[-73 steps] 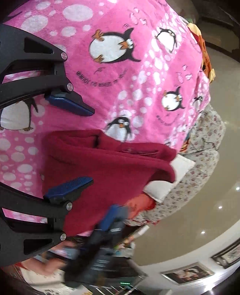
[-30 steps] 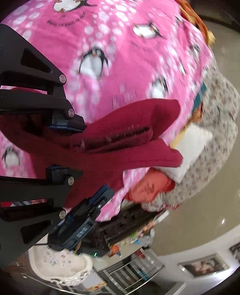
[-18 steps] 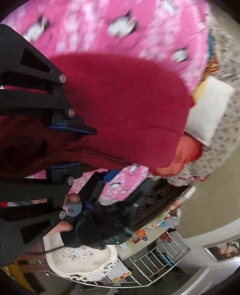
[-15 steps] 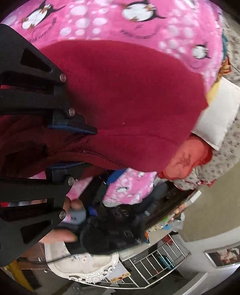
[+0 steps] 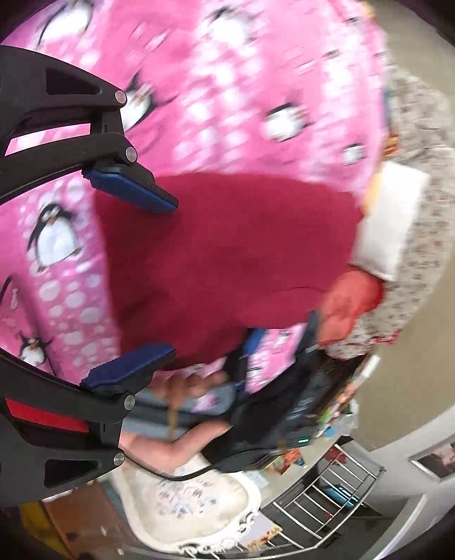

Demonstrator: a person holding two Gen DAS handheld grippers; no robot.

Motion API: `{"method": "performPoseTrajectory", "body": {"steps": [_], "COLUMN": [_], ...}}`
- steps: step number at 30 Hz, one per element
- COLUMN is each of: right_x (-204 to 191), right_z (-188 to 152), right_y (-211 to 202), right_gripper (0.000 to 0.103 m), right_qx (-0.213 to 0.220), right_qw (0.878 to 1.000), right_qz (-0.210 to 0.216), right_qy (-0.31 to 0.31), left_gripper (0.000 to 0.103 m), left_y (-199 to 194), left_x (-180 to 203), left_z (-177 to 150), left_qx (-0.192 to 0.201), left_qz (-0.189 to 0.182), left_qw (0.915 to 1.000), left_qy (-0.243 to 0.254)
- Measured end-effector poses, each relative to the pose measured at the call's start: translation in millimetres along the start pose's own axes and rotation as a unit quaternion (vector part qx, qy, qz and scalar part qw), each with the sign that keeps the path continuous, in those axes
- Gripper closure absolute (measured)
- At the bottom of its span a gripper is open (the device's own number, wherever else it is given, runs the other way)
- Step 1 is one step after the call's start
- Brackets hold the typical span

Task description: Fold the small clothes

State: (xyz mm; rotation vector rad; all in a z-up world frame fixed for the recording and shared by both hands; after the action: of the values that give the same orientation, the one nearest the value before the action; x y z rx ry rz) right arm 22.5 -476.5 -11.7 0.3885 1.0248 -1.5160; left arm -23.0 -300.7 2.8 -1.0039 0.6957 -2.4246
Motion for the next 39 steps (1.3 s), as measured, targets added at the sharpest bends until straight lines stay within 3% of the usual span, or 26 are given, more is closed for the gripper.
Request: {"method": "performPoseTrajectory", "body": {"steps": [1,3,5,6,8,10,14,16,18,19,21,22,26,31,32,33,34,35,36,39], "right_x": [4,7,-5,-14,-31,-46,-37,-12,22,29,28,26,-4,-26,-25,-22,-20,-14,-9,24], "right_z": [-4,-6,-5,-1,7,16,34,33,24,21,23,22,-6,-66,-75,-86,-92,-99,-101,-105], "right_y": [6,8,1,-6,-22,-37,-39,-12,12,12,-6,-20,-75,-96,-92,-86,-82,-82,-83,-86], "right_gripper": [0.032,0.074,0.085,0.087,0.087,0.088,0.088,0.088,0.086,0.083,0.061,0.058,0.054,0.053,0.059,0.078,0.086,0.09,0.091,0.097], "right_qx": [0.004,0.02,0.023,0.027,0.039,0.056,0.063,0.033,-0.004,-0.008,0.004,0.004,-0.01,-0.062,-0.075,-0.088,-0.091,-0.083,-0.076,-0.076], "right_qw": [1.0,0.997,0.999,0.999,0.996,0.987,0.972,0.957,0.956,0.961,0.971,0.974,0.983,0.984,0.984,0.981,0.975,0.963,0.959,0.969], "right_qz": [-0.02,-0.061,-0.013,0.015,0.006,-0.038,-0.111,-0.174,-0.199,-0.189,-0.159,-0.149,-0.075,-0.006,0.003,-0.003,-0.023,-0.061,-0.08,-0.089], "right_qy": [-0.016,-0.051,-0.037,-0.031,-0.078,-0.147,-0.2,-0.232,-0.216,-0.203,-0.18,-0.171,-0.167,-0.165,-0.16,-0.172,-0.199,-0.249,-0.261,-0.218], "left_gripper": [0.026,0.026,0.026,0.026,0.026,0.026,0.026,0.026,0.026,0.026,0.026,0.026,0.026,0.026,0.026,0.026,0.026,0.026,0.026,0.026], "left_y": [5,16,18,19,22,27,46,50,44,36,15,7,-6,8,15,21,26,30,37,51], "left_x": [0,3,9,13,25,37,54,52,49,47,38,34,6,-8,-10,-8,-7,-9,-11,-16], "left_z": [-7,-12,-14,-13,-7,-1,4,5,5,4,3,3,6,12,12,12,11,6,-2,-23], "left_qx": [-0.007,-0.007,-0.008,-0.013,-0.021,-0.022,-0.029,-0.033,-0.032,-0.027,-0.008,0.0,0.031,0.047,0.047,0.045,0.038,0.025,0.009,-0.019], "left_qz": [-0.009,-0.019,-0.032,-0.045,-0.058,-0.067,-0.079,-0.07,-0.06,-0.05,-0.011,0.008,0.078,0.073,0.072,0.074,0.077,0.081,0.086,0.105], "left_qw": [0.9999,0.9998,0.9994,0.9989,0.9981,0.9975,0.9963,0.997,0.9977,0.9983,0.9987,0.9978,0.9929,0.9955,0.9955,0.9954,0.9953,0.9955,0.9953,0.9926], "left_qy": [-0.006,-0.004,-0.007,-0.011,-0.004,0.008,0.012,0.007,0.006,0.016,0.049,0.065,0.085,0.037,0.038,0.041,0.044,0.044,0.044,0.058]}}
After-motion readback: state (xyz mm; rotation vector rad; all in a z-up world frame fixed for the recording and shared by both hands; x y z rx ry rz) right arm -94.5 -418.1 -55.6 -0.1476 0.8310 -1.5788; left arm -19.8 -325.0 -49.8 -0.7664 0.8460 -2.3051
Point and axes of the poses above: each gripper's, at about its wrist camera, not at the fingertips, and y roughly the way its jaws point, x to its right, z to its top, the point moved 10 cm from there along y, roughly the way its jaws point, and after that the axes turned 4 degrees about x, right-handed, at the moved point
